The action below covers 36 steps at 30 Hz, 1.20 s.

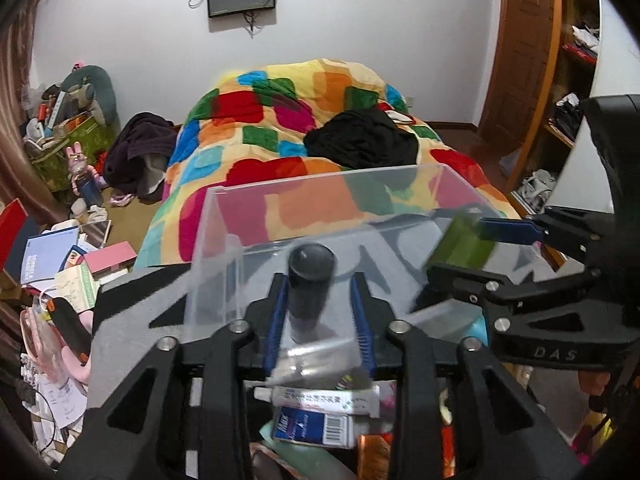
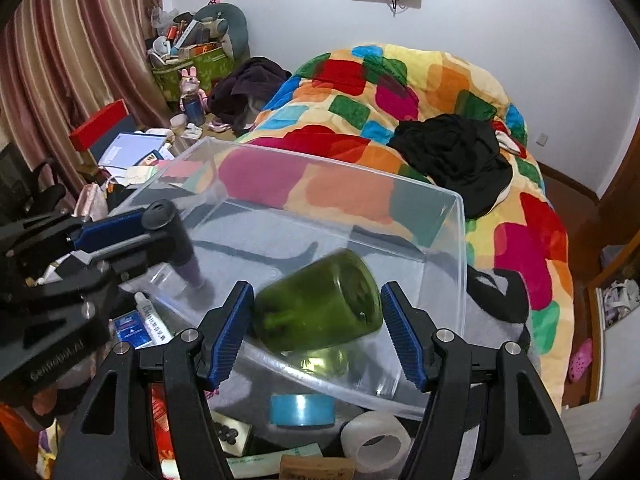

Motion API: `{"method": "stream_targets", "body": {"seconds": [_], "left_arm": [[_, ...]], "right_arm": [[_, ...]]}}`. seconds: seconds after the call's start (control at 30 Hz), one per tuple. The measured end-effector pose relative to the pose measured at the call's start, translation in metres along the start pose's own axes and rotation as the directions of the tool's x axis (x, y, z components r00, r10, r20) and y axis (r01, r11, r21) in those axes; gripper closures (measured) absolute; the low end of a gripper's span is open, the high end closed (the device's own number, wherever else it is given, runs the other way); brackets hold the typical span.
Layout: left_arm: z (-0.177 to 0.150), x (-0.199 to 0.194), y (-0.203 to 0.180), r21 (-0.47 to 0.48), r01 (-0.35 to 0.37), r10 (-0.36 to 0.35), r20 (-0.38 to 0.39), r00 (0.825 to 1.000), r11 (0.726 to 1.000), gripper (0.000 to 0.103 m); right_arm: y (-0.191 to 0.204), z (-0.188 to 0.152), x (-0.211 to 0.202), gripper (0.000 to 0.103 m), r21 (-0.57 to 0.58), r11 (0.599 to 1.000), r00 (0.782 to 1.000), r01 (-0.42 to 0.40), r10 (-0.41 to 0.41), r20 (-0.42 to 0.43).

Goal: Organize objects
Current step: 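Carry both items into the clear plastic box and open both tools, then grasp the white tape roll with the right tool while the left tool grasps the braided cord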

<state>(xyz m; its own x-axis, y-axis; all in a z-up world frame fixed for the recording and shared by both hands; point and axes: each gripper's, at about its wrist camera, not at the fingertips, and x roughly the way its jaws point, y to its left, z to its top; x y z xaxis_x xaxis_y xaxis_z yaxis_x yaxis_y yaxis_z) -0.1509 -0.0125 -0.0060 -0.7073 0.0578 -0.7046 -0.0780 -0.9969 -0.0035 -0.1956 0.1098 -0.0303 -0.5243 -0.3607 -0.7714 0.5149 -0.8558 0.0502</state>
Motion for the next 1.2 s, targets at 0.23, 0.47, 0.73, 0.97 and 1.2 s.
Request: {"method": "stream_targets", "body": {"seconds": [0.23, 0.47, 0.73, 0.97, 1.2], "left_arm": [[-0.005, -0.025, -0.009, 0.039, 0.027, -0.028, 0.034, 0.999, 0.999, 0.049], [-0.017, -0.063, -0.005, 0.037, 0.024, -0.028, 0.089, 0.996, 0.999, 0.030], [-0.049, -0.071, 0.021, -0.053, 0.007, -0.005, 0.030, 1.000, 0.999, 0.022], [-0.092, -0.047, 0.039, -0.147, 0.021, -0.036, -0.105, 0.994, 0.989, 0.022], [-0.115, -0.042, 0.035, -0.171, 0.032, -0.051, -0.109, 0.993, 0.985, 0.014]], "right_arm": [[-0.005, -0.010, -0.021, 0.041, 0.007, 1.000, 0.999, -0.018, 0.018, 0.032], [-0.013, -0.023, -0.056, 0.034, 0.042, 0.999, 0.995, -0.024, 0.020, 0.103], [-0.029, -0.046, -0.082, 0.028, 0.102, 0.995, 0.990, -0.010, -0.004, 0.141], [-0.047, -0.075, -0.073, 0.026, 0.174, 0.985, 0.996, 0.017, -0.032, 0.085], [-0.064, -0.093, -0.059, 0.026, 0.254, 0.967, 0.999, 0.020, -0.028, 0.027]]}}
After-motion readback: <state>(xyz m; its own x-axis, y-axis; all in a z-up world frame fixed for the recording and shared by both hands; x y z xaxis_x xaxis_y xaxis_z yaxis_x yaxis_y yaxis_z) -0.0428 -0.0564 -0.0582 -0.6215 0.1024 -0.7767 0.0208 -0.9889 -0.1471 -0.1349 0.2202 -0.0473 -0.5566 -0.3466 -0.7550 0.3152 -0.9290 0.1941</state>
